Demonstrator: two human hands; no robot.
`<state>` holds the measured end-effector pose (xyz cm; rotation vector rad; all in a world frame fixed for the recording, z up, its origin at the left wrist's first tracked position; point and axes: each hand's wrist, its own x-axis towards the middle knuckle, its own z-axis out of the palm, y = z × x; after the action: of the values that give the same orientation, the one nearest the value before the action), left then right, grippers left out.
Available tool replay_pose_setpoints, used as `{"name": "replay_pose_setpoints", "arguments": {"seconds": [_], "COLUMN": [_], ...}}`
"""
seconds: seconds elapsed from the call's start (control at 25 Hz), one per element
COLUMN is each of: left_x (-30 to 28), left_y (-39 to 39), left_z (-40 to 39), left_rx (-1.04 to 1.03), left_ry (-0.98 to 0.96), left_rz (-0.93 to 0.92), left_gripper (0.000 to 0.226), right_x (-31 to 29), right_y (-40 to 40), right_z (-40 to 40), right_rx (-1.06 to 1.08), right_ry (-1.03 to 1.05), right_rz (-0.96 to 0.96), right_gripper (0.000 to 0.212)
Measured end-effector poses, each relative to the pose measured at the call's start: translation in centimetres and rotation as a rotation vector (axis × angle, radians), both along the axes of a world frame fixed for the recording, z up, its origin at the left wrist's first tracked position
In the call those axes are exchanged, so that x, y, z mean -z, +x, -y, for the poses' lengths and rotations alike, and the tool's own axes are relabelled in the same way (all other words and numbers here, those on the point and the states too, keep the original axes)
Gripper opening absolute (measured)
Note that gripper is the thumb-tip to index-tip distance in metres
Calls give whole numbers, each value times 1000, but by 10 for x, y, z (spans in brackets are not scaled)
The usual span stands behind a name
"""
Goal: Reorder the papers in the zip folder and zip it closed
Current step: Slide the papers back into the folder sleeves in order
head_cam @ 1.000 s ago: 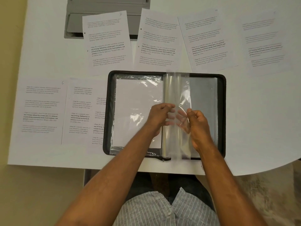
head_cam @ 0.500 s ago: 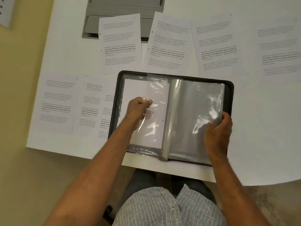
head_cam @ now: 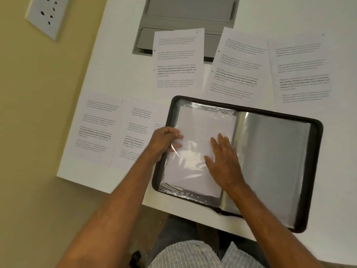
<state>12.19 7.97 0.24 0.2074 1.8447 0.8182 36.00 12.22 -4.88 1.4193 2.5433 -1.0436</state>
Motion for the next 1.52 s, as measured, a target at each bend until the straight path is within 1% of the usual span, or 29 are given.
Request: {"name": "replay_pose_setpoints", "arguments": {"seconds": [0.08,0.12,0.2,0.28,0.36,0.44,0.56,0.68,0.76,0.84,0.96,1.04,1.08,1.16,1.24,1.28,1.4,1.52], "left_x": [6,9,16,22,28,35,44,49,52,55,59,60,60,58,56,56,54,52], "left_y": [-12,-17,-26,-30,-34,-37,-42,-46,-48,-49,-51,-51,-51,-51,-51,-51,-52,-51], "left_z": [-6,-11,-25,-39,-47,-50,-50,-50,-51,-51,-50,-50,-49,-50,-51,-51,-50,-49], "left_rx": [9,12,2,-1,32,76,97,99,81,95,98,93,90,85,78,77,71,53], "left_ry": [25,36,53,77,89,89,94,80,76,75,84,88,87,85,86,85,85,79], "left_rz": [38,38,22,11,-9,-46,-67,-46,-10,-16,-11,4,9,22,36,41,63,80], "left_gripper": [19,19,19,15,11,11,12,13,13,13,12,12,13,14,14,14,15,15], "right_x": [9,12,17,15,2,-15,-28,-30,-25,-17,-9,-7,-7,-5,-8,-12,-29,-46], "right_y": [-17,-24,-38,-51,-70,-97,-140,-178,-199,-214,-231,-238,-240,-244,-246,-247,-246,-237], "right_z": [6,8,9,0,-24,-60,-117,-167,-193,-211,-226,-231,-233,-238,-241,-242,-244,-247], "right_rx": [-50,-63,-69,-39,83,234,419,581,672,732,753,765,769,771,741,722,698,756], "right_ry": [47,73,95,98,17,-79,-98,-98,-150,-223,-277,-299,-311,-360,-452,-504,-563,-587], "right_rz": [74,79,46,-46,-164,-242,-357,-438,-449,-400,-306,-272,-264,-299,-377,-423,-534,-662], "right_gripper": [67,65,58,42,29,22,17,17,26,38,54,57,53,38,19,12,13,13]}}
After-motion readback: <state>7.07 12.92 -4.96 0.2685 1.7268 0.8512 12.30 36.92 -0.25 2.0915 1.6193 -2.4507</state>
